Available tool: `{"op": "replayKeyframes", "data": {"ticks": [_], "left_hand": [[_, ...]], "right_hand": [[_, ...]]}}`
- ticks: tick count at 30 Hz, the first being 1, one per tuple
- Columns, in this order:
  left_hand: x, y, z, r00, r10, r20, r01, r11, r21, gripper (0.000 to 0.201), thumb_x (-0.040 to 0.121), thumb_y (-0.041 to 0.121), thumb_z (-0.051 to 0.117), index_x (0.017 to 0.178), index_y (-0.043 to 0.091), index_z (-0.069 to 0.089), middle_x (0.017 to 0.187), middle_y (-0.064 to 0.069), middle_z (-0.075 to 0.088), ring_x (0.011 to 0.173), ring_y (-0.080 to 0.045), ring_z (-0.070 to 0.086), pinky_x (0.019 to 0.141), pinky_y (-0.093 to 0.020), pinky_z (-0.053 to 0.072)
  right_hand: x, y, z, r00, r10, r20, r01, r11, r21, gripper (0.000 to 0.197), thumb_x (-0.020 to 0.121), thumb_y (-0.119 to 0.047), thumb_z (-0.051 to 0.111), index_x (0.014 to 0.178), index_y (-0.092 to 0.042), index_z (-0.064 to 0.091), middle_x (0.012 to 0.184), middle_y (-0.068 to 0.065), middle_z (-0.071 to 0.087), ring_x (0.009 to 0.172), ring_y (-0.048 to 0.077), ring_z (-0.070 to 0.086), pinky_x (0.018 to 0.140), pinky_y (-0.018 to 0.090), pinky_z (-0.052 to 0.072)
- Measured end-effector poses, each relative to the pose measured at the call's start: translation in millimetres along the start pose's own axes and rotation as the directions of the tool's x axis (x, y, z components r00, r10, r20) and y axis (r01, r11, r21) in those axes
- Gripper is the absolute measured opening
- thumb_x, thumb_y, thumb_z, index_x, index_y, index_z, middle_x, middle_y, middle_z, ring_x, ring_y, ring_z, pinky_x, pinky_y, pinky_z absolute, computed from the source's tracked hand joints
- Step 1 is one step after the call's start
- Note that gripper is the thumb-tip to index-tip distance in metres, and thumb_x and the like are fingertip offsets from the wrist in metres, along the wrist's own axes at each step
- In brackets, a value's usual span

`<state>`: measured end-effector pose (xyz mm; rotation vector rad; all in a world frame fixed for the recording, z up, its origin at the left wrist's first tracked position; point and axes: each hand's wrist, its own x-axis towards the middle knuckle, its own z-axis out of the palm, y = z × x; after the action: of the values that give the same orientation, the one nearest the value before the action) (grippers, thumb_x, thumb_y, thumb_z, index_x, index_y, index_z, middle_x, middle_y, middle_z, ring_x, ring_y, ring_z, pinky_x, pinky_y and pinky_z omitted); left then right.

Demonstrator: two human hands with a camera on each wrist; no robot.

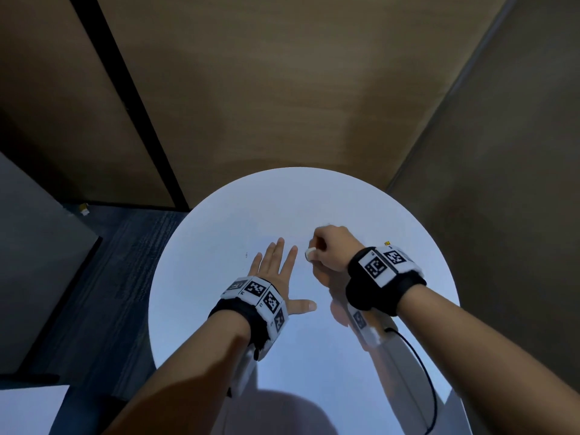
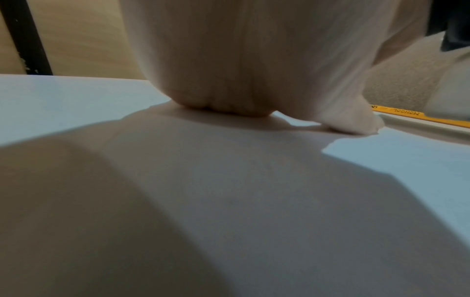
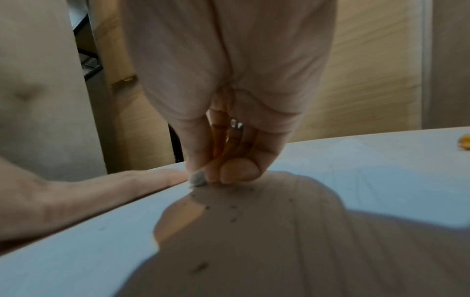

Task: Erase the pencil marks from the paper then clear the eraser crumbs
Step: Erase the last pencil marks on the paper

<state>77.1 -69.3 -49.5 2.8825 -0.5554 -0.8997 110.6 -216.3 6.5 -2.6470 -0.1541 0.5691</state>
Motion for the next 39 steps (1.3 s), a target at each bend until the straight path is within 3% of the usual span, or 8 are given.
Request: {"op": "replayKeyframes", "data": {"ticks": [3, 8, 15, 21, 24, 28, 34, 39], "left_hand": [[0, 0, 0, 1.000, -0.002, 0.000, 0.002, 1.000, -0.002, 0.108, 0.081, 0.074, 0.043, 0.145, 0.022, -0.027, 0.150, -0.006, -0.036, 0.140, -0.022, -0.030, 0.113, -0.040, -0.016], [1, -1, 2, 1.000, 0.005, -0.012, -0.005, 1.000, -0.012, 0.108, 0.081, 0.074, 0.043, 0.145, 0.022, -0.027, 0.150, -0.006, -0.036, 0.140, -0.022, -0.029, 0.113, -0.040, -0.016], [0, -1, 0, 1.000, 0.002, -0.002, -0.002, 1.000, -0.010, 0.109, 0.081, 0.074, 0.043, 0.145, 0.021, -0.027, 0.150, -0.006, -0.037, 0.140, -0.022, -0.030, 0.113, -0.041, -0.017], [0, -1, 2, 1.000, 0.010, -0.012, -0.010, 1.000, -0.017, 0.109, 0.080, 0.074, 0.044, 0.145, 0.022, -0.026, 0.150, -0.006, -0.037, 0.140, -0.022, -0.030, 0.113, -0.040, -0.017], [0, -1, 1, 1.000, 0.004, -0.012, -0.004, 1.000, -0.009, 0.108, 0.081, 0.073, 0.044, 0.145, 0.022, -0.027, 0.150, -0.006, -0.036, 0.140, -0.022, -0.030, 0.113, -0.040, -0.017], [-1, 1, -1, 1.000, -0.010, -0.008, 0.010, 1.000, -0.005, 0.108, 0.081, 0.073, 0.044, 0.145, 0.021, -0.027, 0.150, -0.006, -0.036, 0.141, -0.022, -0.029, 0.113, -0.040, -0.016], [2, -1, 1, 1.000, -0.007, -0.012, 0.007, 1.000, -0.007, 0.110, 0.080, 0.075, 0.045, 0.145, 0.022, -0.027, 0.150, -0.006, -0.037, 0.140, -0.023, -0.030, 0.113, -0.041, -0.016], [1, 0, 1, 1.000, -0.011, -0.008, 0.011, 1.000, 0.001, 0.112, 0.079, 0.075, 0.045, 0.144, 0.021, -0.028, 0.150, -0.007, -0.037, 0.140, -0.023, -0.030, 0.113, -0.041, -0.016]], "right_hand": [[-5, -1, 5, 0.999, -0.035, -0.026, 0.035, 0.999, 0.008, 0.014, 0.091, -0.016, 0.056, 0.080, -0.013, 0.047, 0.097, 0.008, 0.058, 0.087, 0.020, 0.049, 0.066, 0.023, 0.032], [-21, 6, 3, 0.979, -0.068, 0.194, 0.081, 0.995, -0.060, 0.026, 0.087, -0.020, 0.062, 0.068, -0.023, 0.044, 0.070, -0.012, 0.046, 0.070, 0.009, 0.046, 0.053, 0.013, 0.029], [11, -1, 3, 0.992, 0.067, -0.106, -0.053, 0.991, 0.126, 0.012, 0.089, -0.018, 0.060, 0.083, -0.011, 0.052, 0.090, 0.006, 0.058, 0.081, 0.018, 0.048, 0.068, 0.026, 0.036], [-5, 7, 5, 0.993, -0.033, 0.117, 0.030, 0.999, 0.026, 0.012, 0.086, -0.019, 0.063, 0.080, -0.015, 0.054, 0.084, -0.001, 0.056, 0.080, 0.015, 0.052, 0.058, 0.020, 0.036], [6, 2, 1, 0.999, 0.002, 0.053, -0.002, 1.000, 0.005, 0.012, 0.087, -0.020, 0.063, 0.082, -0.013, 0.054, 0.088, 0.002, 0.057, 0.083, 0.018, 0.052, 0.056, 0.017, 0.034], [22, -6, 1, 0.991, 0.071, -0.111, -0.063, 0.996, 0.069, 0.006, 0.089, -0.015, 0.058, 0.088, -0.008, 0.058, 0.103, 0.013, 0.064, 0.094, 0.027, 0.058, 0.070, 0.028, 0.041], [3, 4, -5, 0.993, 0.003, 0.116, -0.007, 0.999, 0.036, 0.011, 0.085, -0.019, 0.066, 0.081, -0.012, 0.059, 0.077, -0.002, 0.057, 0.077, 0.015, 0.053, 0.055, 0.017, 0.037], [12, 0, -4, 0.996, 0.082, -0.032, -0.079, 0.992, 0.100, 0.013, 0.085, -0.018, 0.066, 0.081, -0.011, 0.055, 0.083, 0.002, 0.057, 0.078, 0.017, 0.051, 0.052, 0.017, 0.034]]}}
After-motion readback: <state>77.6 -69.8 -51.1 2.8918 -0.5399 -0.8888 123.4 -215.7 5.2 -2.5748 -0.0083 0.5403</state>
